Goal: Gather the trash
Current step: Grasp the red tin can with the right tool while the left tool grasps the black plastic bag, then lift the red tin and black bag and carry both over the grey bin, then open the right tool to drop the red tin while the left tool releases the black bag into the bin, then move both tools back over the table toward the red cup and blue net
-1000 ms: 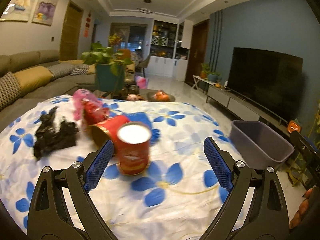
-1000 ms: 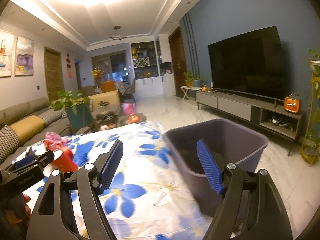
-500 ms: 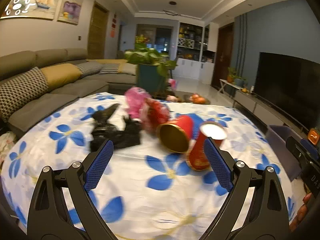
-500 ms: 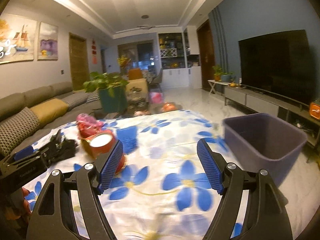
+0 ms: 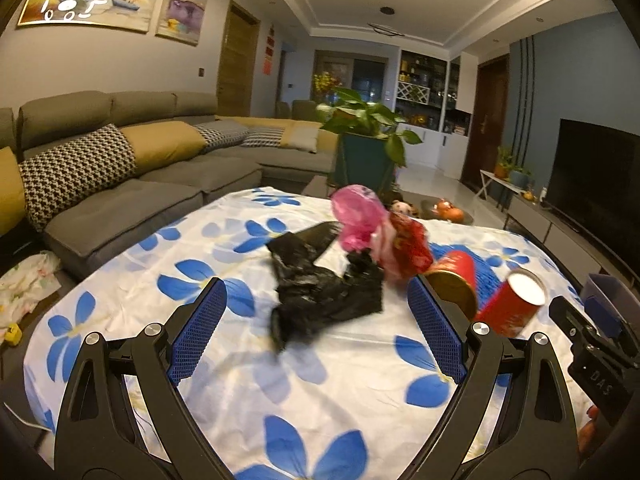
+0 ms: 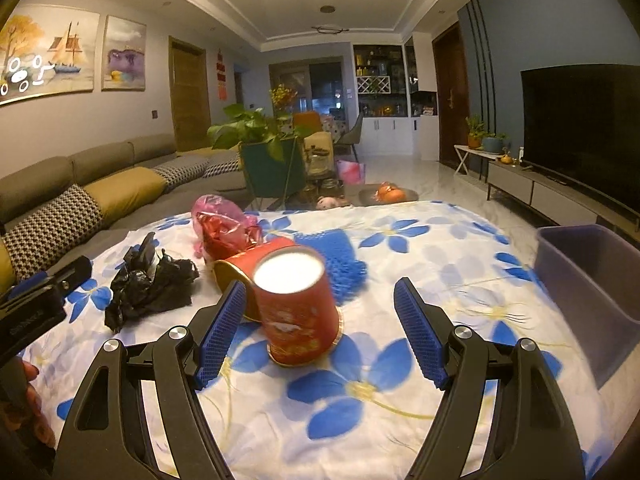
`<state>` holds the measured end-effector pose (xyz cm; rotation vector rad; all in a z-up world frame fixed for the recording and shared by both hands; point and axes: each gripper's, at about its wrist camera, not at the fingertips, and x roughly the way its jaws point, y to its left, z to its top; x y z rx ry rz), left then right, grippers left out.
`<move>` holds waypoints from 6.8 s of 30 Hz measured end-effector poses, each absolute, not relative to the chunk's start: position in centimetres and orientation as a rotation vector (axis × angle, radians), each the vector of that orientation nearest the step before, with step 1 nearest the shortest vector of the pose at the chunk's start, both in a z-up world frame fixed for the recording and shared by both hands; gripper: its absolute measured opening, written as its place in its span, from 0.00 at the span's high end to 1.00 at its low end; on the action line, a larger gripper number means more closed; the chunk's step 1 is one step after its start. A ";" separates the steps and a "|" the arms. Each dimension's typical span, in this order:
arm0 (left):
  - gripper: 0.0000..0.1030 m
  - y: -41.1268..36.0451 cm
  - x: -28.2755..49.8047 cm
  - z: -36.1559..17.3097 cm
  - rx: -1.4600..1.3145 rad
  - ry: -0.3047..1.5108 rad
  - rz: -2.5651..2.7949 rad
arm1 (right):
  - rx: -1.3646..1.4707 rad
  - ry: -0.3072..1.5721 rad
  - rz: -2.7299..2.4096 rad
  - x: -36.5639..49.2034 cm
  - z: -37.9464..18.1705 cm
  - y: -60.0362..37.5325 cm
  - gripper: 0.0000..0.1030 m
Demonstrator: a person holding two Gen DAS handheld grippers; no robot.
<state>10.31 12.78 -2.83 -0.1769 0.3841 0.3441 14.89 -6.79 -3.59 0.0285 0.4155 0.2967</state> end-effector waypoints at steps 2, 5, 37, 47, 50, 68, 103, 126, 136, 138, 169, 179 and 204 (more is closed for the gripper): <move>0.12 13.7 10.6 -3.1 -0.183 0.390 0.356 | 0.026 0.430 0.302 15.7 -3.8 -6.0 0.27; 0.12 14.8 10.9 -3.4 -0.195 0.397 0.361 | 0.014 0.442 0.304 16.7 -4.2 -4.9 0.27; 0.61 18.8 17.7 -7.1 -0.310 0.580 0.225 | 0.030 0.473 0.306 18.4 -5.1 -4.7 0.45; 0.97 17.5 14.8 -5.8 -0.338 0.508 0.165 | 0.043 0.442 0.317 15.9 -4.1 -6.6 0.45; 0.98 16.6 13.3 -4.8 -0.328 0.472 0.146 | 0.046 0.431 0.318 15.1 -3.7 -7.2 0.45; 0.98 8.5 8.9 -1.1 -0.218 0.398 0.034 | 0.056 0.392 0.282 11.4 -2.4 -10.7 0.45; 0.98 -12.7 13.5 3.1 -0.075 0.331 -0.308 | 0.093 0.257 -0.010 10.3 1.4 -27.2 0.45; 0.98 -24.1 22.6 -0.6 -0.081 0.377 -0.444 | 0.138 0.230 -0.195 14.8 0.2 -37.2 0.45; 0.98 -25.3 24.4 -2.1 -0.095 0.402 -0.471 | 0.135 0.251 -0.209 16.5 -0.1 -37.1 0.45; 0.98 -25.7 24.5 -2.3 -0.102 0.411 -0.472 | 0.133 0.254 -0.211 16.8 -0.3 -37.1 0.45; 0.97 -27.9 25.5 -4.3 -0.068 0.462 -0.513 | 0.172 0.272 -0.247 17.7 -1.9 -39.3 0.32; 0.35 -27.5 25.1 -4.2 -0.056 0.442 -0.490 | 0.190 0.261 -0.277 16.8 -1.9 -39.2 0.29; 0.14 -18.5 20.3 -1.8 -0.098 0.379 -0.273 | 0.172 0.283 -0.220 14.0 -1.2 -35.5 0.19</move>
